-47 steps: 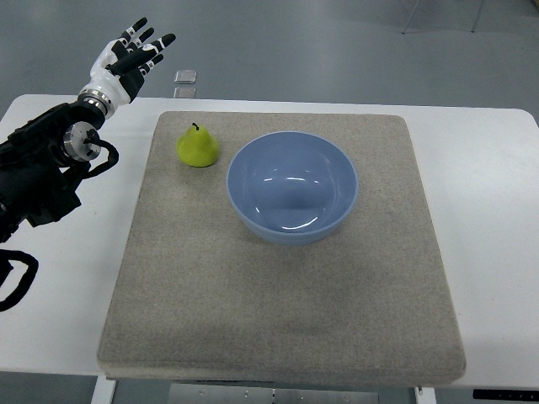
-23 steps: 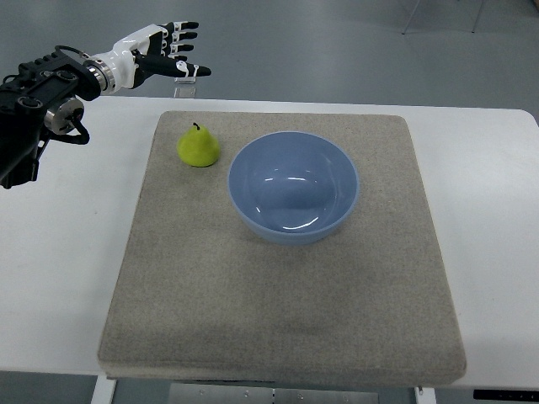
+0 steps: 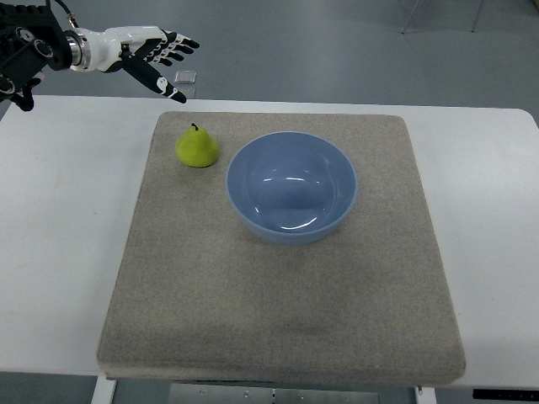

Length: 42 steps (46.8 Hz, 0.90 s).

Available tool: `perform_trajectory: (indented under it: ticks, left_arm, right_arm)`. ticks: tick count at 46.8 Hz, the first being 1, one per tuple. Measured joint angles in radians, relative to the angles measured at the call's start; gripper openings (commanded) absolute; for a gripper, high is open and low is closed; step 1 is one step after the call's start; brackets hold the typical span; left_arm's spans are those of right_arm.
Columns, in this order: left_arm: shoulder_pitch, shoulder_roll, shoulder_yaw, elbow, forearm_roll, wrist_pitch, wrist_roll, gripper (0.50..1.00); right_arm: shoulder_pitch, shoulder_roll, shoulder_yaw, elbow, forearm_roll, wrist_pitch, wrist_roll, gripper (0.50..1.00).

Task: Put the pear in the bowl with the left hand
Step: 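Swing the left hand over the green pear, fingers pointing down, then lower the left hand around the green pear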

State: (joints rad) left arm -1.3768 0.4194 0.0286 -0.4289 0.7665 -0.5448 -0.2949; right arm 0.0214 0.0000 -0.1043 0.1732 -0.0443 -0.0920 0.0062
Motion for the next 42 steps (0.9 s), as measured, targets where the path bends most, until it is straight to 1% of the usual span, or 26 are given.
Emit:
perform_trajectory:
  ticks: [7, 12, 17, 20, 26, 30, 34, 42]
  left_arm:
    - [-0.034, 0.066, -0.001, -0.143, 0.164, 0.010, -0.024, 0.969]
    - [-0.039, 0.082, -0.002, -0.206, 0.282, 0.015, -0.041, 0.956]
    - [-0.032, 0.097, -0.003, -0.264, 0.393, 0.019, -0.058, 0.956]
    - [-0.028, 0.110, -0.003, -0.294, 0.479, 0.040, -0.070, 0.956]
    - [-0.023, 0.109, -0.003, -0.307, 0.622, 0.134, -0.101, 0.962]
    - [-0.019, 0.101, -0.003, -0.307, 0.642, 0.169, -0.102, 0.966]
    - [-0.013, 0.083, -0.003, -0.305, 0.634, 0.184, -0.099, 0.966]
    - [-0.004, 0.064, -0.001, -0.306, 0.635, 0.182, -0.098, 0.964]
  right_arm:
    - [0.000, 0.000, 0.000, 0.000, 0.000, 0.000, 0.000, 0.924]
    - [0.000, 0.000, 0.000, 0.000, 0.000, 0.000, 0.000, 0.924]
    - [0.000, 0.000, 0.000, 0.000, 0.000, 0.000, 0.000, 0.924]
    - [0.000, 0.000, 0.000, 0.000, 0.000, 0.000, 0.000, 0.924]
    - [0.000, 0.000, 0.000, 0.000, 0.000, 0.000, 0.000, 0.924]
    - [0.000, 0.000, 0.000, 0.000, 0.000, 0.000, 0.000, 0.924]
    - [0.000, 0.000, 0.000, 0.000, 0.000, 0.000, 0.000, 0.924]
    - [0.000, 0.000, 0.000, 0.000, 0.000, 0.000, 0.000, 0.924]
